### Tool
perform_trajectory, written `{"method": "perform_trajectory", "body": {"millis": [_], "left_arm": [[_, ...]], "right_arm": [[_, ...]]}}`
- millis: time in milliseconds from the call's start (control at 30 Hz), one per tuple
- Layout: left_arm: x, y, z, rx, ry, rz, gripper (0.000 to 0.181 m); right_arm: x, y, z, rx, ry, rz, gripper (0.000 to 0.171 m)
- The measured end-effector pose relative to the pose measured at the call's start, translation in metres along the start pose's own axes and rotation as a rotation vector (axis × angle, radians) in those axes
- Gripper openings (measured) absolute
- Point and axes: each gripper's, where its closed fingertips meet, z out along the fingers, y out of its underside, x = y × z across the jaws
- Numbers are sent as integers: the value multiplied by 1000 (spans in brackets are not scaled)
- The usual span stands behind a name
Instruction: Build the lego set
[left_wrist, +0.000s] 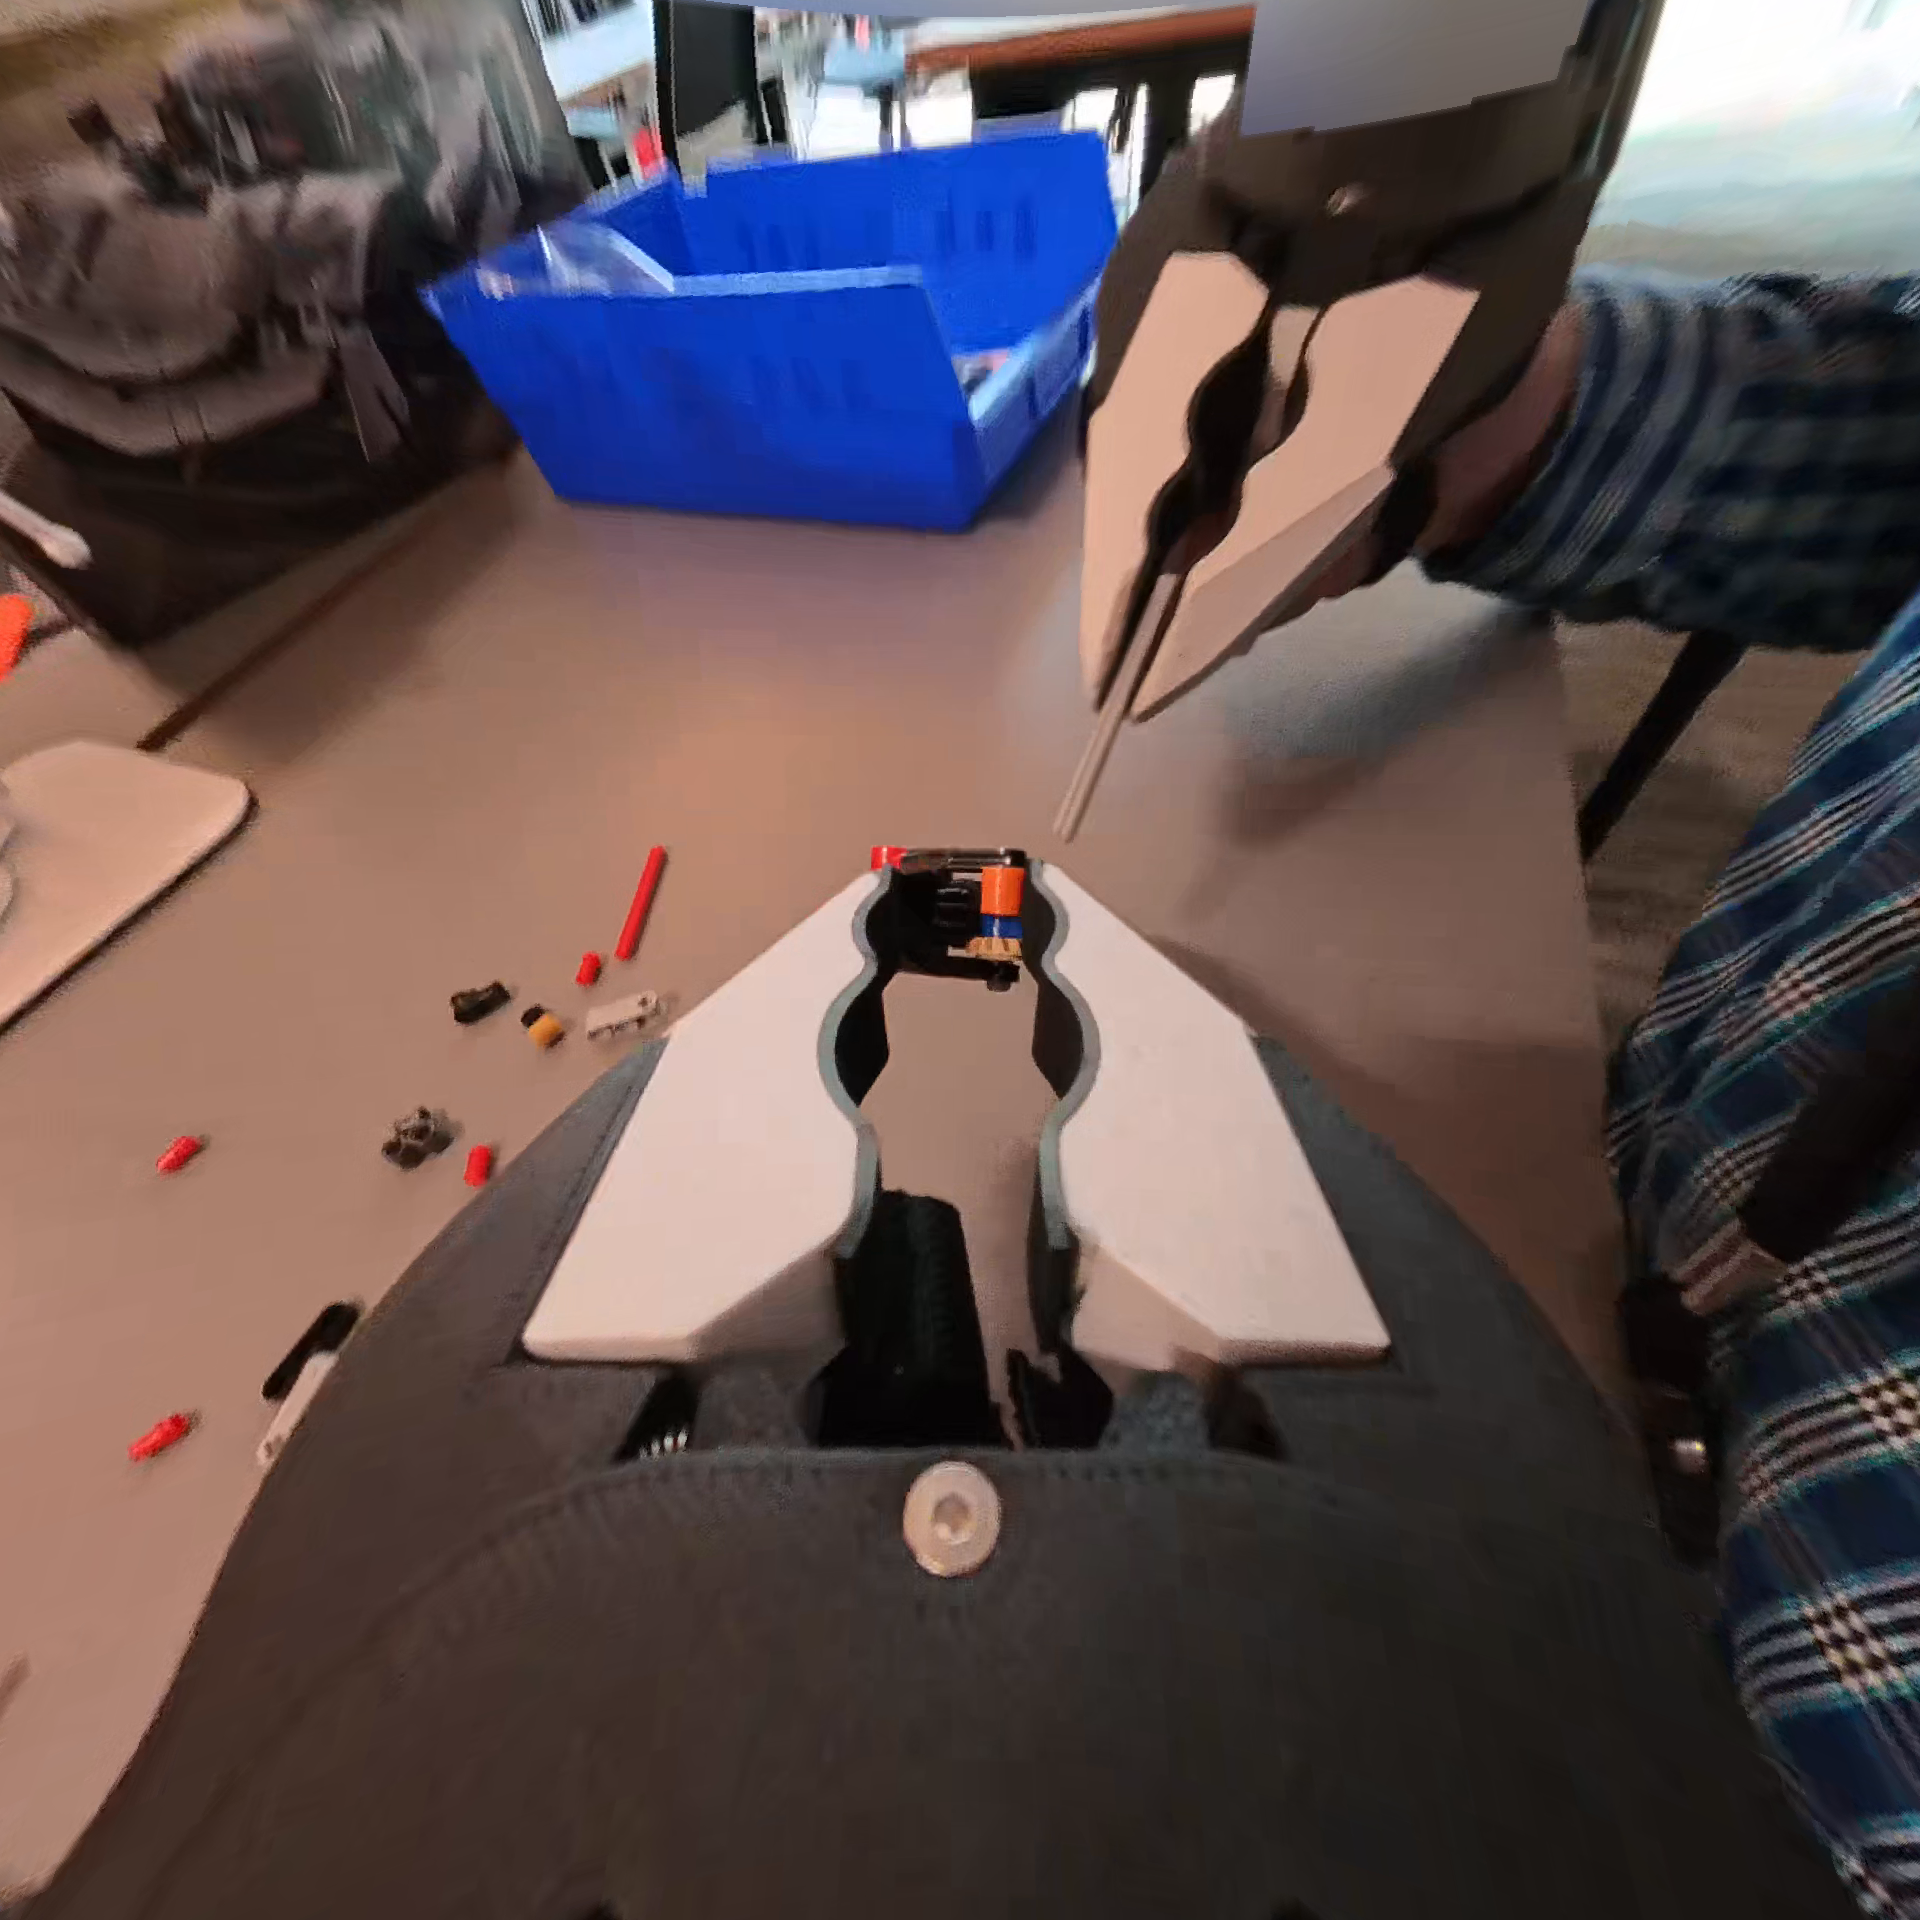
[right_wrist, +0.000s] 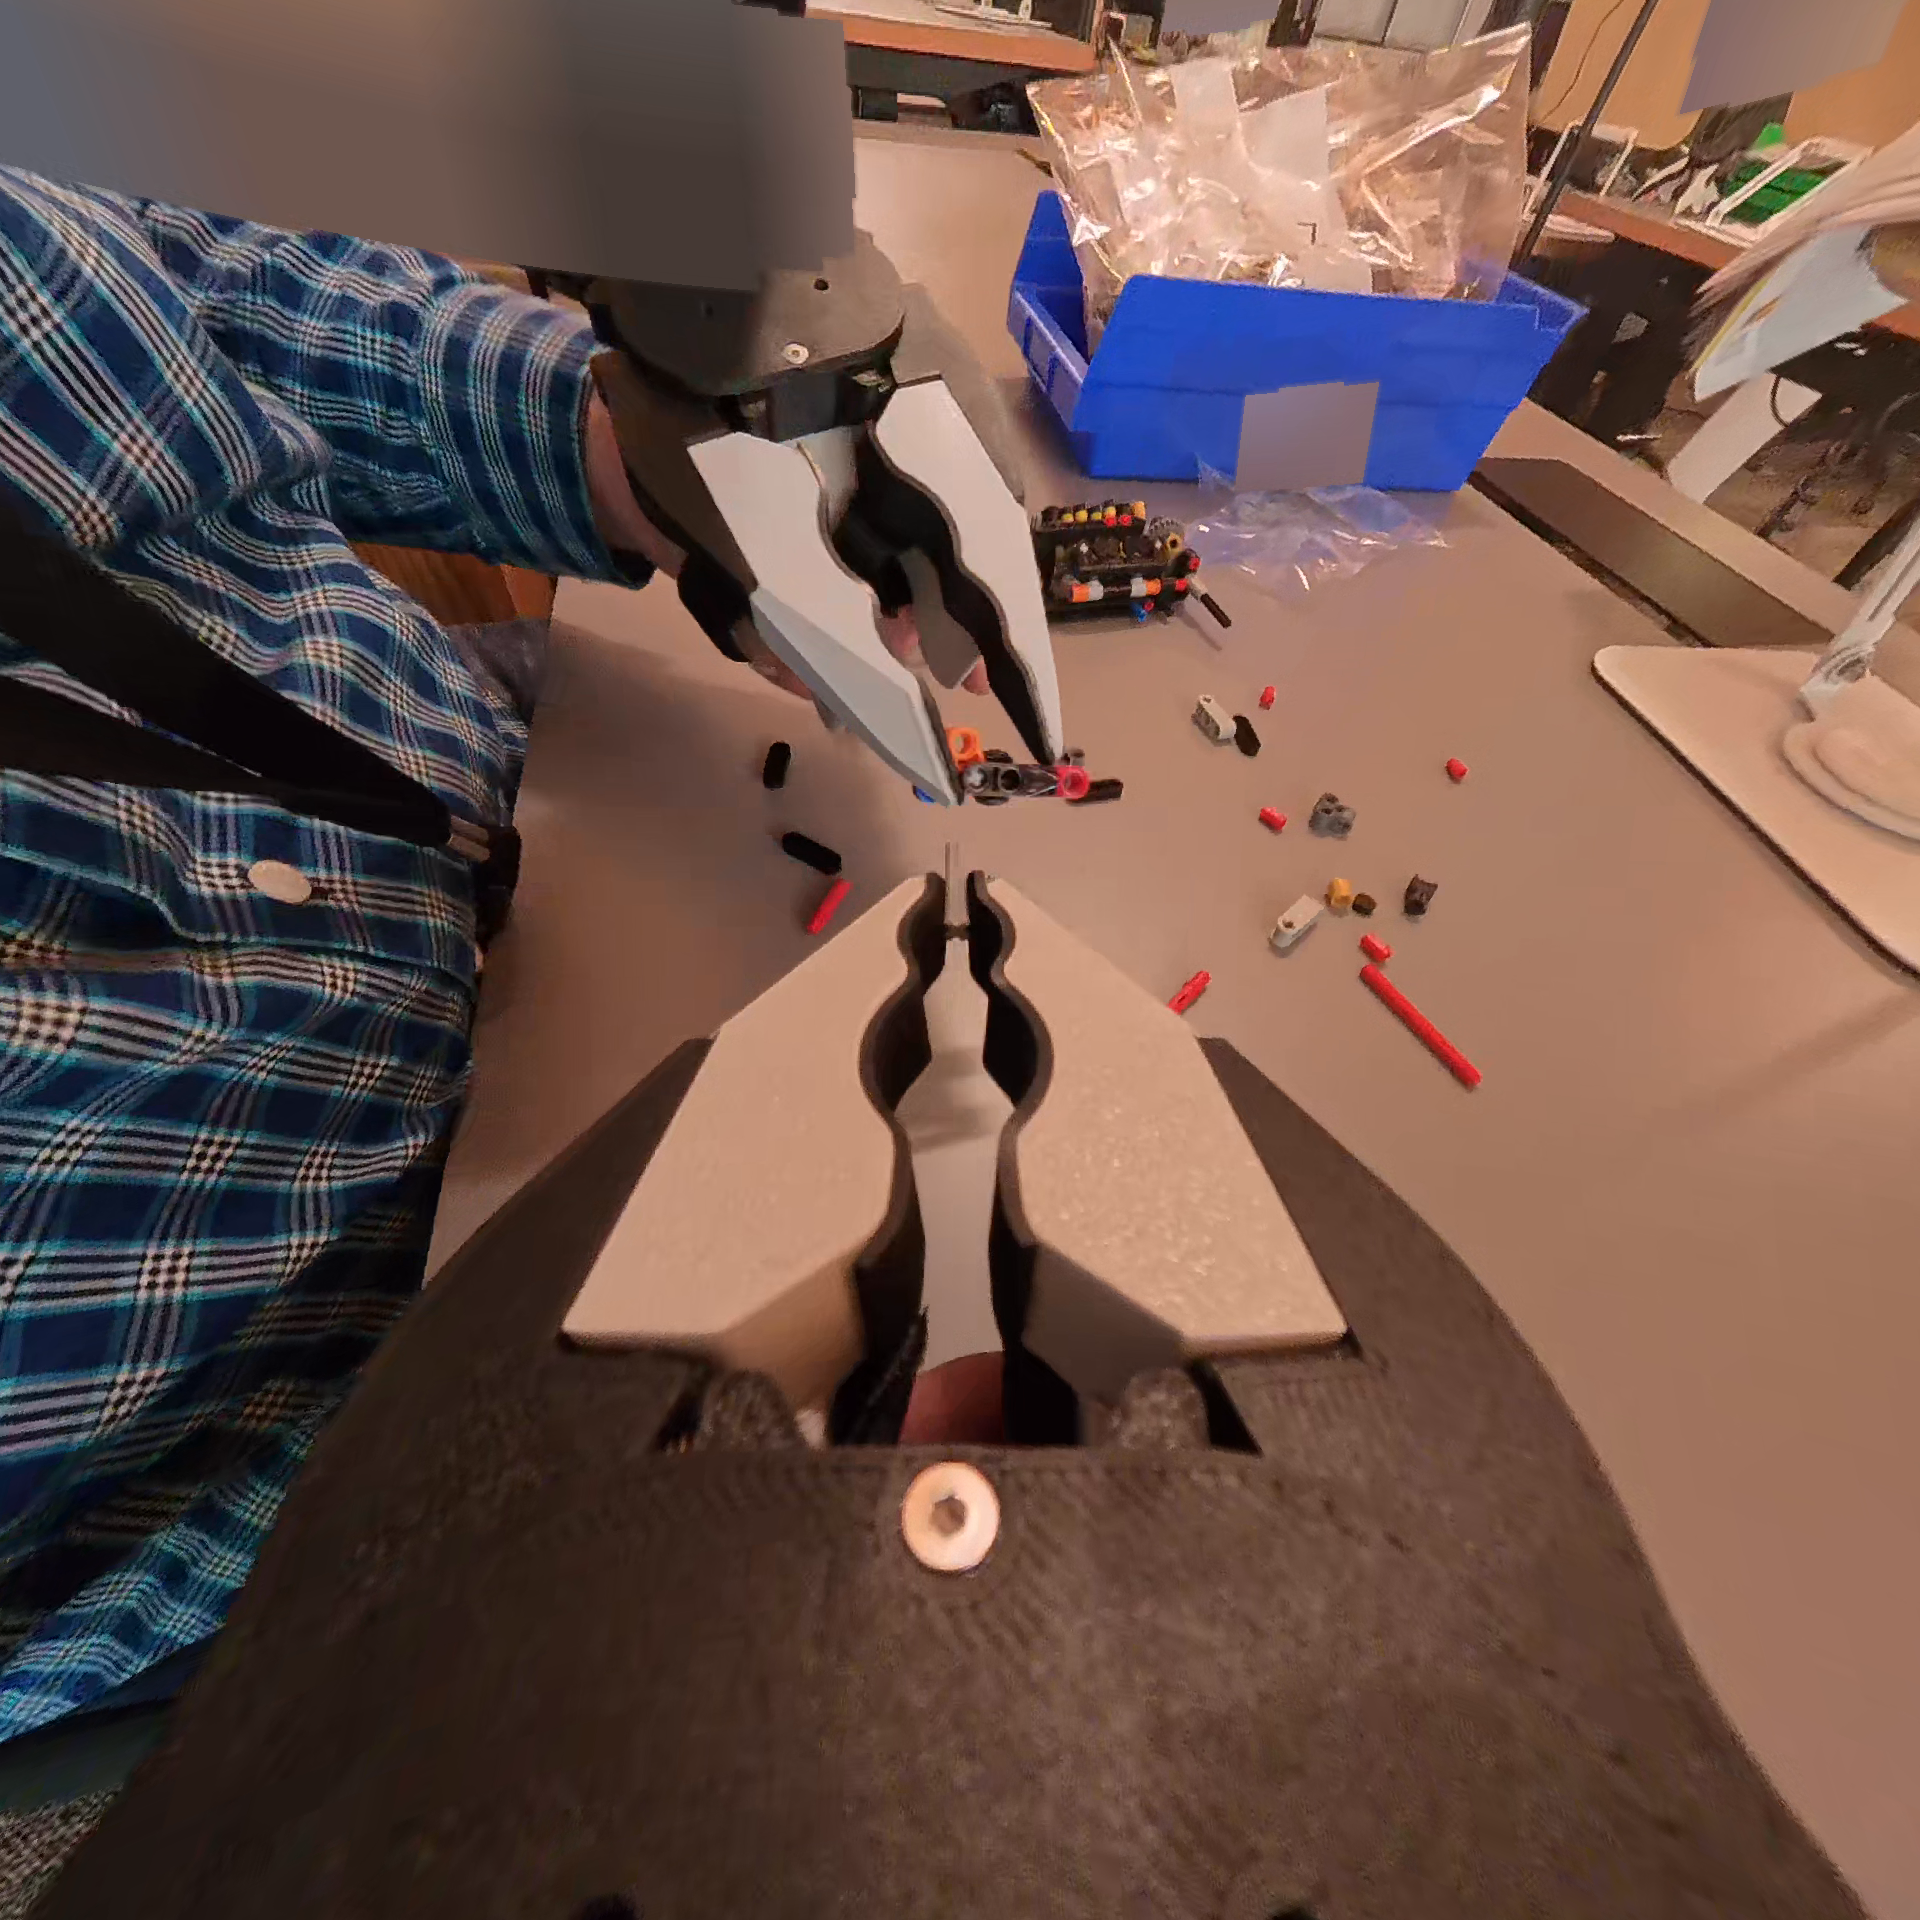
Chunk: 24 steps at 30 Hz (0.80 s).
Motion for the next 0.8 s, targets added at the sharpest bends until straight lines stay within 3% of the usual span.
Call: {"method": "perform_trajectory", "body": {"millis": [267, 733, 800], "left_arm": [[1, -17, -10, 132, 4, 50, 22], [11, 13, 3, -20, 14, 132, 22], [16, 14, 4, -19, 33, 135, 9]], "right_arm": [[5, -21, 4, 24, -26, -26, 1], [-3, 3, 15, -23, -123, 26, 0], [-2, 6, 16, -25, -128, 48, 1]]}}
